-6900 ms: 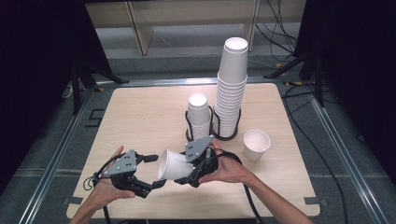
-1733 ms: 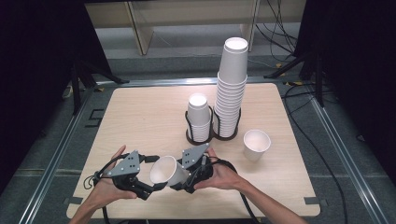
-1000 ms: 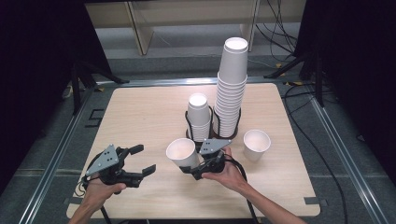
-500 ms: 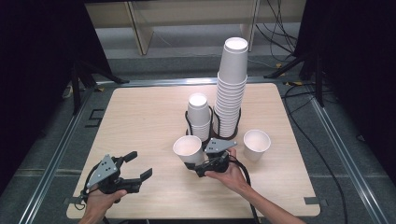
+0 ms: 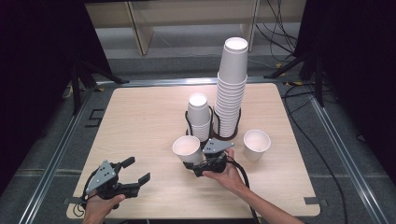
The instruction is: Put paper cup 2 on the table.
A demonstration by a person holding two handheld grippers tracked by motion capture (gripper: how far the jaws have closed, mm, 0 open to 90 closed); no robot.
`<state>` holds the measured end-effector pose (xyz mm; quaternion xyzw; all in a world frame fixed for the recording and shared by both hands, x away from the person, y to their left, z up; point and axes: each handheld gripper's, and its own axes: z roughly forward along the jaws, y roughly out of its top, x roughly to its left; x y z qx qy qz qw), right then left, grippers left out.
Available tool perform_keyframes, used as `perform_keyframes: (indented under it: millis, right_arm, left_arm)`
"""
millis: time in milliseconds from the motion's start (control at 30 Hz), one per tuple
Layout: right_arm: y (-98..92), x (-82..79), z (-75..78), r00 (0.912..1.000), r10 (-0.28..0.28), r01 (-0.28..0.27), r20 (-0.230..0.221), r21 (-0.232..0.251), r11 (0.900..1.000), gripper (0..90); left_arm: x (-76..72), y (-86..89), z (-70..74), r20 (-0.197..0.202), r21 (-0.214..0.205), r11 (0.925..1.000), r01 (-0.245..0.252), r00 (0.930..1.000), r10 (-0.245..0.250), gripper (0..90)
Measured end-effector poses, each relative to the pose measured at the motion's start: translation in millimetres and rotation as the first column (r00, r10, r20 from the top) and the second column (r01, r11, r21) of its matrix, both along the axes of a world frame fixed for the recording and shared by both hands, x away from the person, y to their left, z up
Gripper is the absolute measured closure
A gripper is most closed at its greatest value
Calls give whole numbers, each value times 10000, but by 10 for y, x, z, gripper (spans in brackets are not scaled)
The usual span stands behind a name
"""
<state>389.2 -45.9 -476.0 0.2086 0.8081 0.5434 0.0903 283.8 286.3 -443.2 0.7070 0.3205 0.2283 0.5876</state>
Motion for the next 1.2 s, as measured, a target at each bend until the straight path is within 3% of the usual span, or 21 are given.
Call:
perform_keyframes:
  millis: [33, 67, 133, 200, 267, 333, 367, 433, 467, 500, 533, 633, 700, 733, 800, 900, 933, 967, 1067, 1133, 1200]
  right_arm:
    - [15, 5, -17, 10000, 10, -9, -82, 151, 9999, 228]
    - [16, 13, -21, 10000, -12, 12, -16, 87, 10000, 228]
    - [36, 29, -37, 9999, -31, 31, 130, -7, 10000, 228]
    - [56, 18, -45, 9994, -42, 37, -355, -138, 9999, 227]
    - [83, 27, -62, 9992, 47, -49, -404, -51, 10000, 227]
    - [92, 30, -69, 9989, 14, -28, -471, -293, 9996, 225]
    - [100, 31, -73, 9990, 18, -30, -442, -253, 9997, 225]
    - [108, 31, -59, 9984, -58, 40, -561, -330, 9994, 224]
    - [103, 46, -62, 9998, -9, 2, -200, -382, 9993, 222]
    - [106, 32, -62, 9991, 39, -56, -416, -388, 9992, 219]
    - [104, 29, -60, 9992, 114, -131, -376, -457, 9989, 217]
    - [93, 8, -58, 9993, 113, -132, -369, -524, 9985, 213]
    - [75, -2, -58, 9992, 120, -142, -373, -590, 9982, 211]
    - [72, 3, -66, 9986, 289, -311, -437, -502, 9983, 209]
    - [42, -14, -69, 9993, 111, -132, -369, -584, 9982, 203]
    - [-4, -8, -91, 9986, 92, -117, -515, -478, 9988, 142]
    - [-15, -17, -91, 9970, 128, -163, -766, -454, 9988, 156]
    - [-28, -13, -91, 9987, 99, -123, -493, -490, 9987, 148]
    - [-41, -22, -83, 9973, 81, -122, -732, -551, 9984, 150]
    - [-41, -23, -80, 9976, 47, -86, -686, -567, 9984, 150]
    - [-46, -17, -76, 9988, 63, -92, -495, -584, 9982, 151]
  left_arm:
    - [3, -1, -4, -18, -11, 10000, 30, 10000, -30, 149]
    - [-19, 5, 0, -320, 134, 9999, -97, 9994, 101, 149]
    - [-9, 3, -11, -177, 170, 9998, -33, 9998, 36, 149]
    - [5, -4, -21, -42, 23, 9999, 108, 9999, -108, 149]
    - [6, -6, -24, -20, -34, 9999, 125, 9999, -125, 149]
    - [6, -3, -29, -24, 67, 9999, 140, 9999, -140, 148]
    - [-20, 0, -24, -314, 214, 9998, -26, 9995, 33, 149]
    - [-17, -5, -28, -298, 268, 9996, 17, 9996, -9, 148]
    - [-5, -9, -30, -171, 232, 9997, 92, 9998, -88, 149]
    - [-17, -11, -26, -307, 257, 9997, 31, 9995, -23, 149]
    - [6, -20, -36, -38, 83, 9998, 197, 9998, -196, 149]
    - [-17, -10, -23, -232, 297, 9995, 65, 9997, -58, 149]
    - [5, -19, -34, 1, 81, 9997, 218, 9998, -218, 149]
    - [-22, -11, -23, -256, 273, 9996, 47, 9997, -40, 149]
    - [-24, -12, -22, -231, 282, 9996, 37, 9997, -30, 149]
    - [-26, -20, -19, -203, 253, 9997, 40, 9998, -35, 149]
    - [-26, -20, -17, -179, 280, 9996, 56, 9998, -51, 149]
    - [-25, -19, -16, -162, 294, 9995, 82, 9998, -77, 149]
    - [-30, -20, -13, -196, 290, 9996, 73, 9998, -68, 149]
    - [-32, -21, -13, -206, 283, 9996, 72, 9998, -66, 149]
    - [-9, -30, -24, 67, 112, 9996, 268, 9996, -269, 148]
